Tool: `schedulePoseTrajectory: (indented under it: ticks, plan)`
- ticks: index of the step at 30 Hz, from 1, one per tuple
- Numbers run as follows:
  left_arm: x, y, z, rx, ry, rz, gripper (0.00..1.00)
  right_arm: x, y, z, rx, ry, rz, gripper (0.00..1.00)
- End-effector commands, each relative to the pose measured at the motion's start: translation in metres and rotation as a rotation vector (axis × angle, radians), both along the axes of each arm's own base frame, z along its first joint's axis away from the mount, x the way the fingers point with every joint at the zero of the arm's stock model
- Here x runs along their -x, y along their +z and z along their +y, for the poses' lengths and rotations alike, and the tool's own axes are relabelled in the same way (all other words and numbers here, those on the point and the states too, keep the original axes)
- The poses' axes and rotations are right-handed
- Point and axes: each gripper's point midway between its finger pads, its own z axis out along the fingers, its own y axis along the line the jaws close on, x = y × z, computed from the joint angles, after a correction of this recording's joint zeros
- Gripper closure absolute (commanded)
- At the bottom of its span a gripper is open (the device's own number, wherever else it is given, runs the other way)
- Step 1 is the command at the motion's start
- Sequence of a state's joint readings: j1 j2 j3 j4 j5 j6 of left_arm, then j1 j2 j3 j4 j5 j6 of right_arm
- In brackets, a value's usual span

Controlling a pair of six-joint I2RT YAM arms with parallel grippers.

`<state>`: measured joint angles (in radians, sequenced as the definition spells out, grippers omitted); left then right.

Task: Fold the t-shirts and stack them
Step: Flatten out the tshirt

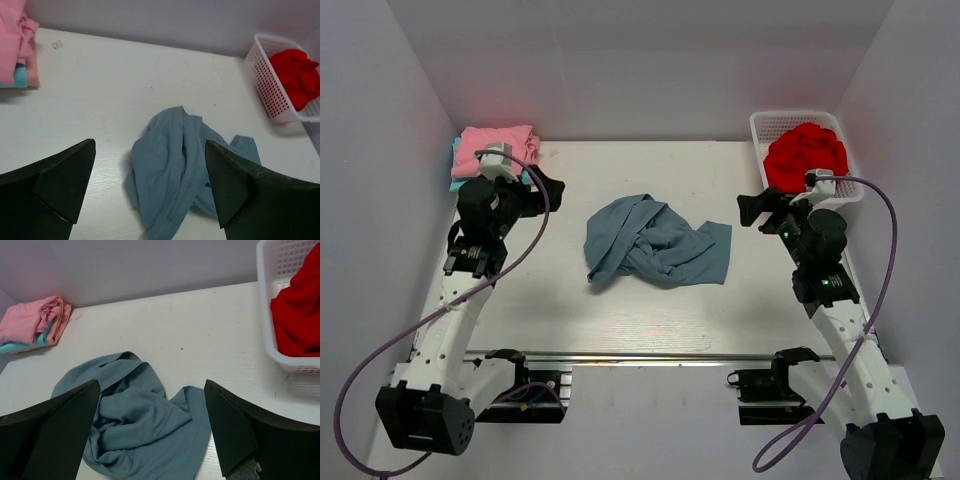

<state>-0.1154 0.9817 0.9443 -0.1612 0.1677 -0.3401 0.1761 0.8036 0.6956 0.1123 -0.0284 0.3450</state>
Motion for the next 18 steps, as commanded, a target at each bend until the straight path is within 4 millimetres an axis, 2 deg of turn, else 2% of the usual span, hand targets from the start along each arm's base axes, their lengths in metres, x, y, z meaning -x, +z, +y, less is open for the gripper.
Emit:
schedulePoseTrajectory:
  ticks: [1,3,6,7,8,10,12,13,14,16,17,18]
  plan:
    - [0.003,-0.002,-0.016,-0.056,-0.117,0.013,0.00,-0.002,0.008,0.012,-0.030,0.060,-0.014,0.10]
    - [0.002,-0.019,-0.025,-0.049,-0.174,0.074,0.00,-0.005,0.007,0.012,-0.041,0.053,0.004,0.10]
    - [0.004,-0.057,-0.034,-0.045,-0.235,0.166,0.00,-0.011,-0.005,0.008,-0.023,0.029,0.069,0.10]
    - [0.010,-0.076,-0.039,-0.041,-0.261,0.216,0.03,-0.016,-0.010,0.006,-0.010,0.012,0.101,0.10]
    - [0.013,-0.084,-0.040,-0.032,-0.259,0.238,0.09,-0.019,-0.016,0.005,0.000,0.000,0.123,0.10]
    - [0.021,-0.113,-0.042,-0.033,-0.269,0.307,0.11,-0.028,-0.035,-0.007,0.032,-0.072,0.203,0.10]
    - [0.028,-0.130,-0.048,-0.025,-0.292,0.355,0.14,-0.032,-0.053,-0.006,0.084,-0.056,0.263,0.10]
    - [0.037,-0.145,-0.057,-0.022,-0.331,0.395,0.16,-0.040,-0.048,-0.003,0.087,-0.045,0.274,0.10]
    - [0.041,-0.147,-0.063,-0.009,-0.354,0.398,0.18,-0.039,-0.070,-0.002,0.104,-0.037,0.362,0.10]
    - [0.047,-0.153,-0.072,-0.017,-0.380,0.408,0.18,-0.046,-0.072,0.000,0.105,-0.034,0.392,0.10]
    - [0.052,-0.161,-0.072,-0.027,-0.374,0.432,0.18,-0.048,-0.088,0.011,0.106,0.024,0.455,0.10]
    - [0.057,-0.173,-0.069,-0.046,-0.351,0.472,0.18,-0.050,-0.089,0.013,0.106,0.034,0.464,0.10]
